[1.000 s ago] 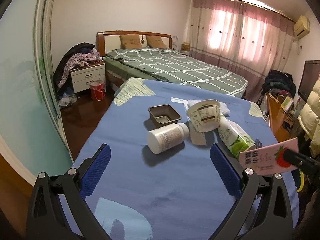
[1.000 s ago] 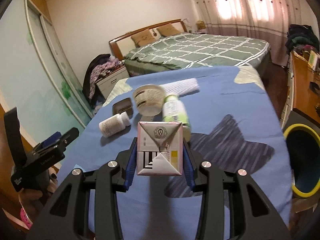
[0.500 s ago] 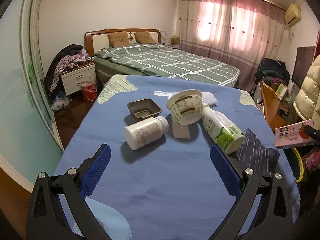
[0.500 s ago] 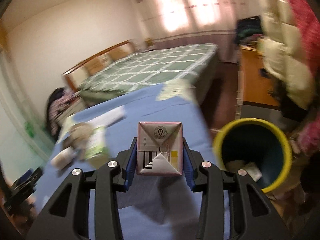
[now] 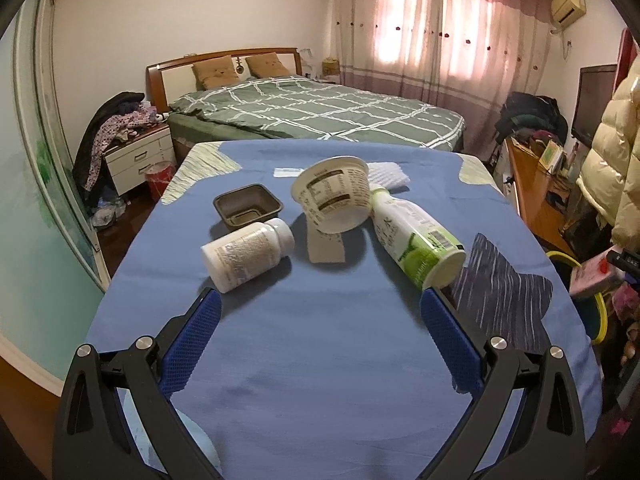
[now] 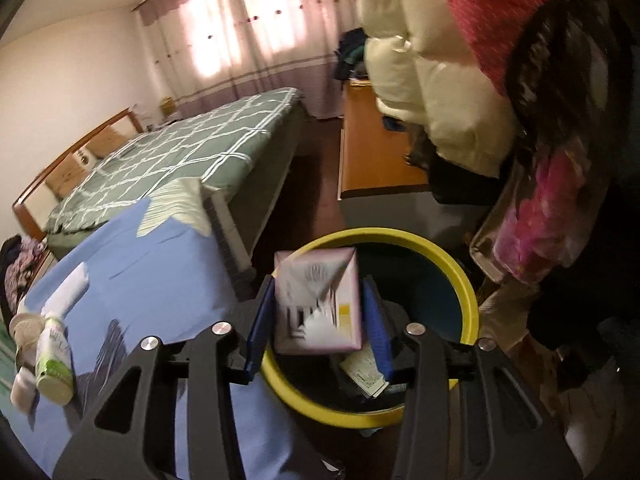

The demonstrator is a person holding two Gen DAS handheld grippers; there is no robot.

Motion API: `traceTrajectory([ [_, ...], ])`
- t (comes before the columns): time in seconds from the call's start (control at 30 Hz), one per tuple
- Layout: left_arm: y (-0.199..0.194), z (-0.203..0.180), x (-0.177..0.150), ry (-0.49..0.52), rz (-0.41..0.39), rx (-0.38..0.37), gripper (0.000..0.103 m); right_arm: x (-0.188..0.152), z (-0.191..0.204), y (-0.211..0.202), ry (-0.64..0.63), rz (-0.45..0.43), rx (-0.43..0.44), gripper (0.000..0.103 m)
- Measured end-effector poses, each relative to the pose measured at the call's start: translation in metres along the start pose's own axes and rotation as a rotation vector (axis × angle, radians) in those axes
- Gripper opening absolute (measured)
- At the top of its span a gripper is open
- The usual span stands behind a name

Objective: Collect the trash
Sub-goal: 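Carry the pink carton over the yellow bin and open the right tool, then grasp the white pill bottle with the left tool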

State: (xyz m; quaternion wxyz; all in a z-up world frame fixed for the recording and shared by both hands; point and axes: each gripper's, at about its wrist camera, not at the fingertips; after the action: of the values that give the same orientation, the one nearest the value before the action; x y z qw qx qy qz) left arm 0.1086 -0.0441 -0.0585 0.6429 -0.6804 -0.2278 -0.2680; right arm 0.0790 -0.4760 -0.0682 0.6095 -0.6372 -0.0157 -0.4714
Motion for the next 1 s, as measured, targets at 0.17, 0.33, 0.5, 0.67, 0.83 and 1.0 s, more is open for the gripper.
traceTrajectory([
  [0.17, 0.003, -0.003, -0.002, 0.007, 0.01, -0.001, 0.098, -0.012, 0.009, 0.006, -0.026, 0.008, 0.0, 0.044],
  [0.33, 0.008, 0.007, -0.001, -0.009, 0.021, 0.018, 0.098, -0.027, 0.037, 0.011, -0.094, 0.013, 0.007, 0.044],
  [0.5, 0.014, 0.029, 0.004, -0.042, 0.019, 0.072, 0.098, -0.035, 0.051, 0.021, -0.122, 0.045, 0.015, 0.044],
  [0.67, 0.041, 0.054, 0.01, -0.093, 0.076, 0.097, 0.098, -0.034, 0.057, 0.023, -0.132, 0.043, 0.009, 0.044],
  [0.83, 0.06, 0.06, 0.028, -0.188, 0.104, 0.108, 0.098, -0.034, 0.059, 0.025, -0.132, 0.053, 0.012, 0.044],
  [1.0, 0.084, 0.058, 0.046, -0.274, 0.124, 0.202, 0.098, -0.034, 0.061, 0.027, -0.136, 0.062, 0.03, 0.044],
])
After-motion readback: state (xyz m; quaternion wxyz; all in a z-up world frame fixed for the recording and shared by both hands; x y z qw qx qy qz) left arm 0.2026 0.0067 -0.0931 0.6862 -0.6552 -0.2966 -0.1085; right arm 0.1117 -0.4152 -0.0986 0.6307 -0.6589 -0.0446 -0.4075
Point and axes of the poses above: each gripper's, at about its wrist camera, not at the fingertips, and y roughly the way its jaws point, z to its left, x to its top, and after that the axes turned 9 degrees about z, right-handed
